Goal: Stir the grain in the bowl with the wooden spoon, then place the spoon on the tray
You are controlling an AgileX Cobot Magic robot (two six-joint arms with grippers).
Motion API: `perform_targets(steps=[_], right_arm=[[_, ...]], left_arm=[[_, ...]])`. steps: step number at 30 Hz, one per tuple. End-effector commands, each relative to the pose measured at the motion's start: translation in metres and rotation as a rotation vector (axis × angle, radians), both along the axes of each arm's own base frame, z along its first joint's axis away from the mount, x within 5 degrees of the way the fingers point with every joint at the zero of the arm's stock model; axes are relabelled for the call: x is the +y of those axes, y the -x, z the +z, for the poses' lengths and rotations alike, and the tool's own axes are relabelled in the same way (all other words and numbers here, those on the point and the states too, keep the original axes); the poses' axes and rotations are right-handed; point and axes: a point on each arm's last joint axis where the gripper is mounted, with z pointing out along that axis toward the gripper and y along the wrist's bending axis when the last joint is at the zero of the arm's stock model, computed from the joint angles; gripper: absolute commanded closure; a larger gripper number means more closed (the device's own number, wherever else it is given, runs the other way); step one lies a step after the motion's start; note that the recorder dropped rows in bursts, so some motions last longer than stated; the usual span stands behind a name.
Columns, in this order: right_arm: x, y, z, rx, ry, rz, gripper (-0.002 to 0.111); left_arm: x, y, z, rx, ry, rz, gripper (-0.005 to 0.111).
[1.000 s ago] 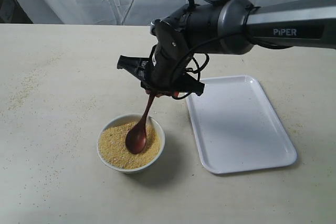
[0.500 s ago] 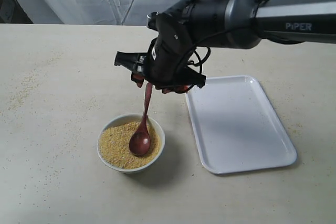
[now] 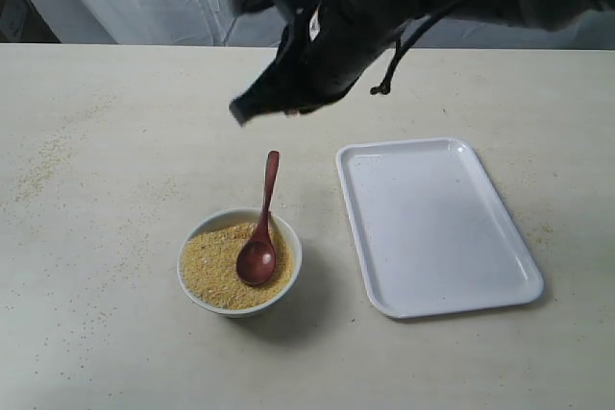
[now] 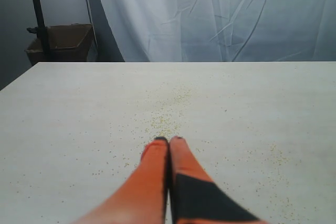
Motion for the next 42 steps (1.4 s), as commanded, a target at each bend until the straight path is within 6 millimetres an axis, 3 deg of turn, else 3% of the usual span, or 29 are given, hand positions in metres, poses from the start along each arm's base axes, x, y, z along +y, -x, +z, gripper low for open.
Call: perform_targets(steps=[1, 2, 4, 6, 8, 10, 12, 15, 16, 17, 18, 20, 24, 28, 39, 42], right_arm=[[-0.035, -0.02, 0.035, -0.257, -0.595, -0.348, 0.109], [-0.036, -0.014, 0.03, -0.295, -0.627, -0.368, 0.109], [-0.034, 0.007, 0.003, -0.336, -0.682, -0.404, 0.109], [-0.032, 0.029, -0.032, -0.288, -0.876, -0.497, 0.109], [-0.029, 0.04, -0.055, -0.112, -1.064, -0.533, 0.109], [-0.027, 0.038, -0.068, 0.07, -1.095, -0.456, 0.109], [-0.034, 0.027, -0.072, 0.271, -1.085, -0.374, 0.109], [-0.07, -0.005, -0.083, 0.489, -0.86, -0.308, 0.108], [-0.075, -0.009, -0.086, 0.503, -0.811, -0.296, 0.106], [-0.082, -0.017, -0.093, 0.516, -0.764, -0.285, 0.094], [-0.081, -0.021, -0.101, 0.537, -0.762, -0.289, 0.074], [-0.071, -0.024, -0.114, 0.575, -0.754, -0.219, 0.054], [-0.058, -0.041, -0.141, 0.648, -0.778, -0.171, 0.053], [-0.046, -0.047, -0.144, 0.683, -0.814, -0.098, 0.053], [-0.03, -0.052, -0.15, 0.632, -0.764, -0.11, 0.053], [-0.031, -0.053, -0.15, 0.626, -0.759, -0.118, 0.066]], left_arm=[[0.0, 0.0, 0.0, -0.003, -0.001, 0.002, 0.107], [0.0, 0.0, 0.0, -0.003, -0.001, 0.002, 0.107], [0.0, 0.0, 0.0, -0.003, -0.001, 0.002, 0.107], [0.0, 0.0, 0.0, -0.003, -0.001, 0.002, 0.107], [0.0, 0.0, 0.0, -0.003, -0.001, 0.002, 0.107], [0.0, 0.0, 0.0, -0.003, -0.001, 0.002, 0.107], [0.0, 0.0, 0.0, -0.003, -0.001, 0.002, 0.107], [0.0, 0.0, 0.0, -0.003, -0.001, 0.002, 0.107], [0.0, 0.0, 0.0, -0.003, -0.001, 0.002, 0.107], [0.0, 0.0, 0.0, -0.003, -0.001, 0.002, 0.107], [0.0, 0.0, 0.0, -0.003, -0.001, 0.002, 0.107], [0.0, 0.0, 0.0, -0.003, -0.001, 0.002, 0.107], [0.0, 0.0, 0.0, -0.003, -0.001, 0.002, 0.107], [0.0, 0.0, 0.0, -0.003, -0.001, 0.002, 0.107], [0.0, 0.0, 0.0, -0.003, -0.001, 0.002, 0.107], [0.0, 0.0, 0.0, -0.003, -0.001, 0.002, 0.107]])
